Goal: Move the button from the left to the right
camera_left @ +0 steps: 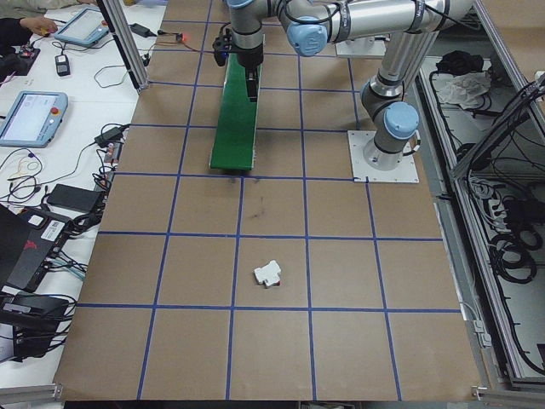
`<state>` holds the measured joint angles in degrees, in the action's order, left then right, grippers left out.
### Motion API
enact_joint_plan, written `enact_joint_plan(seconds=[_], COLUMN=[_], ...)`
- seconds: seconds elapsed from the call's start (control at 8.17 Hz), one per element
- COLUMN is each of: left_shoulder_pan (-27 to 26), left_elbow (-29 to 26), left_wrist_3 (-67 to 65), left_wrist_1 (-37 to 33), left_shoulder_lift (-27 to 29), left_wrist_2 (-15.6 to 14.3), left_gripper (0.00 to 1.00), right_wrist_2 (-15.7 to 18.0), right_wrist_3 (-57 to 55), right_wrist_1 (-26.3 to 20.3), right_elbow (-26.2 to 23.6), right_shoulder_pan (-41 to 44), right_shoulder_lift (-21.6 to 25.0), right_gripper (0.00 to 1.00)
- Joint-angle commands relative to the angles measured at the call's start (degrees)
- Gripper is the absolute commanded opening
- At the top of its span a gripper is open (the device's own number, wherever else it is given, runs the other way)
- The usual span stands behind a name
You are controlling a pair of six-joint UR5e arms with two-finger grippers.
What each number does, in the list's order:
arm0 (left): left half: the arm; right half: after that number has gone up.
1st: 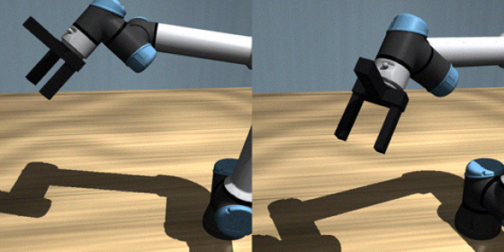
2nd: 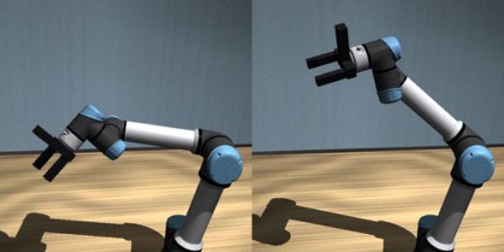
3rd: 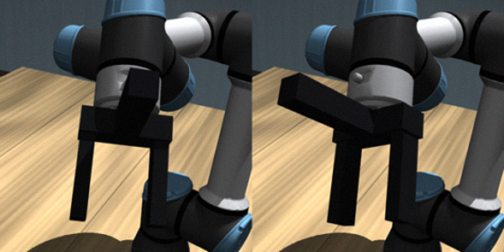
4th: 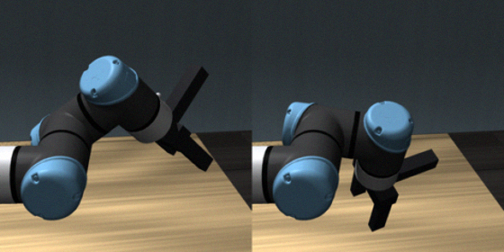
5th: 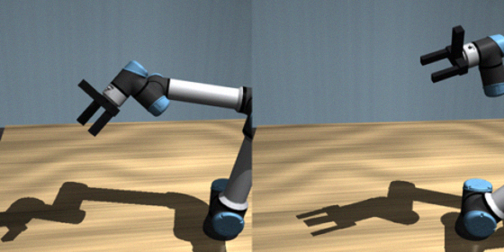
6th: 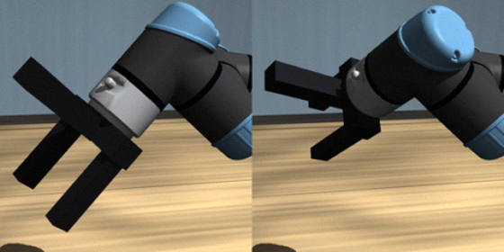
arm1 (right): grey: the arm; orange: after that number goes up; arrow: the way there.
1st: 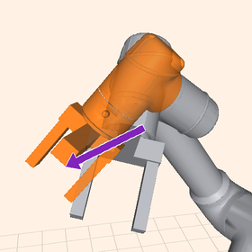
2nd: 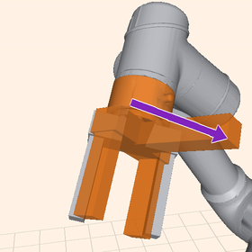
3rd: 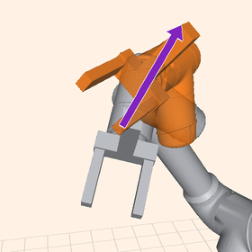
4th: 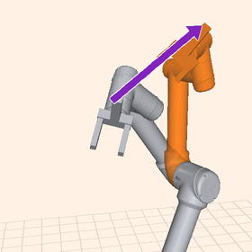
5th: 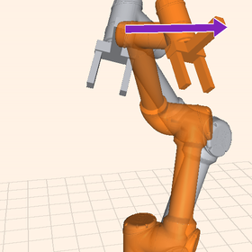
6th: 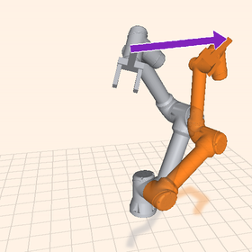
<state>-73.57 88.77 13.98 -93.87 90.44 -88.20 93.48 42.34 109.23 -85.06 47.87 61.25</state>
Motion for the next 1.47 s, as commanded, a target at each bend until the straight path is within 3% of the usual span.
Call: enact_joint_plan(seconds=[0.0, 0.37, 0.49, 0.61, 0.73, 1.1, 1.35], left_shoulder_pan=[0.00, 0.00, 0.00, 0.00, 0.00, 0.00, 0.00], left_elbow=[-0.08, -0.35, -0.44, -0.44, -0.44, -0.52, -0.52], left_wrist_3=[0.00, 0.00, 0.00, 0.00, 0.00, 0.00, 0.00], left_wrist_1=[0.00, 0.09, 0.09, 0.09, 0.09, 0.00, 0.00], left_shoulder_lift=[0.00, 0.09, 0.09, 0.09, 0.09, 0.35, 0.44], left_wrist_2=[0.22, 0.48, 0.57, 0.57, 0.57, 0.57, 0.48], left_gripper=[1.00, 1.00, 1.00, 1.00, 1.00, 1.00, 1.00], right_wrist_2=[1.09, 1.27, 1.27, 1.27, 1.27, 3.47, 3.12], right_wrist_3=[0.11, 1.25, 4.65, 5.03, 5.04, 5.12, 5.91], right_wrist_1=[1.24, 3.97, 3.97, 3.97, 3.97, 4.94, 5.20], right_elbow=[-1.41, -3.62, -3.62, -3.62, -3.62, -3.62, -3.53], right_shoulder_pan=[0.03, 0.03, -0.05, -0.05, -0.05, -0.05, -0.05], right_shoulder_lift=[-1.66, -1.75, -1.75, -1.58, -1.58, -0.88, 3.06], right_gripper=[0.00, 0.00, 0.13, 0.33, 0.63, 0.84, 0.93])
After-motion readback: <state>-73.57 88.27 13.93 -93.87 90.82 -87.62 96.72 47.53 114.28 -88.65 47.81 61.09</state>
